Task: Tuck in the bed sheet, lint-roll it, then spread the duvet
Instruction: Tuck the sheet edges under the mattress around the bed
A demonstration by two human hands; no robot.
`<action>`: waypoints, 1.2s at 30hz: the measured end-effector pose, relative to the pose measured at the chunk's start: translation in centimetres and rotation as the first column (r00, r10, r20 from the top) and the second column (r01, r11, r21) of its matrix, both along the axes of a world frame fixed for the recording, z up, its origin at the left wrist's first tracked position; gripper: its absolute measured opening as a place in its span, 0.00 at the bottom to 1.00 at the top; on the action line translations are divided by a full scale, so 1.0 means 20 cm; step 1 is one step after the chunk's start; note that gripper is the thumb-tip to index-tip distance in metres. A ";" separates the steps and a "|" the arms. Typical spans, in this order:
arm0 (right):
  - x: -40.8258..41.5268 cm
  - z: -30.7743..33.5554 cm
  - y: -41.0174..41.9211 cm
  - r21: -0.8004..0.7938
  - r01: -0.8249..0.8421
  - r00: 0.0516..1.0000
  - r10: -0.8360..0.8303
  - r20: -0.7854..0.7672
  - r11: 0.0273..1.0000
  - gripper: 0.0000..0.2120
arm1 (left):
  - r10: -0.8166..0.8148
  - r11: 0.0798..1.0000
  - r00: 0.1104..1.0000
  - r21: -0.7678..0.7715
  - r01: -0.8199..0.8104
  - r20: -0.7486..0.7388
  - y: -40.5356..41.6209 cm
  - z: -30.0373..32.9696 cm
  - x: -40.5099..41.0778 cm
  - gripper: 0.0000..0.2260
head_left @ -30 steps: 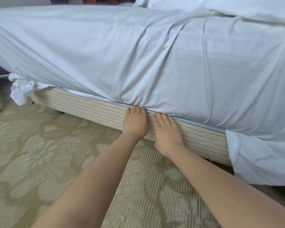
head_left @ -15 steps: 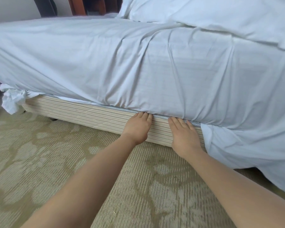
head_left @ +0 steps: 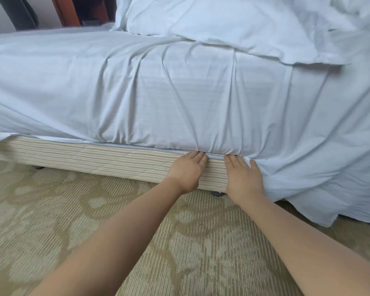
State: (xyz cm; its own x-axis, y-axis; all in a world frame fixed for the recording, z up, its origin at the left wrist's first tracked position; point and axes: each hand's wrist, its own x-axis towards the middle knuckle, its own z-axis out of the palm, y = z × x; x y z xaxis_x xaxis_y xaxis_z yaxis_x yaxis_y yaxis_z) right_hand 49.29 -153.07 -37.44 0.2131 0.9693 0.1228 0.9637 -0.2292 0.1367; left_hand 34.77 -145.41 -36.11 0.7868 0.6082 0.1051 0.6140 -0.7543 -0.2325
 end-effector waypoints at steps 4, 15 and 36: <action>0.03 0.00 -0.02 0.025 0.049 0.997 -0.047 -0.069 0.998 0.36 | 0.024 0.999 0.998 -0.028 -0.023 0.054 -0.01 -0.03 0.10 0.29; 0.20 -0.03 0.00 -0.002 -0.090 0.989 0.089 0.118 0.996 0.35 | -0.026 0.998 0.988 -0.046 0.033 0.151 -0.03 -0.05 0.13 0.26; 0.45 -0.06 -0.21 0.193 -0.095 0.995 0.095 0.007 0.977 0.22 | -0.208 0.975 0.924 -0.004 0.220 0.321 -0.15 -0.13 0.45 0.26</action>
State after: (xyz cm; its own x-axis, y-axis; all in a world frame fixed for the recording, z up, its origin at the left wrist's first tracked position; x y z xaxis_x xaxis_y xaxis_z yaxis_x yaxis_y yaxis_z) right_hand 58.36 -157.19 -38.58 0.1216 0.9433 0.3089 0.9826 -0.1584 0.0970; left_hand 43.80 -148.43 -38.64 0.8284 0.4377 0.3496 0.4737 -0.8804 -0.0201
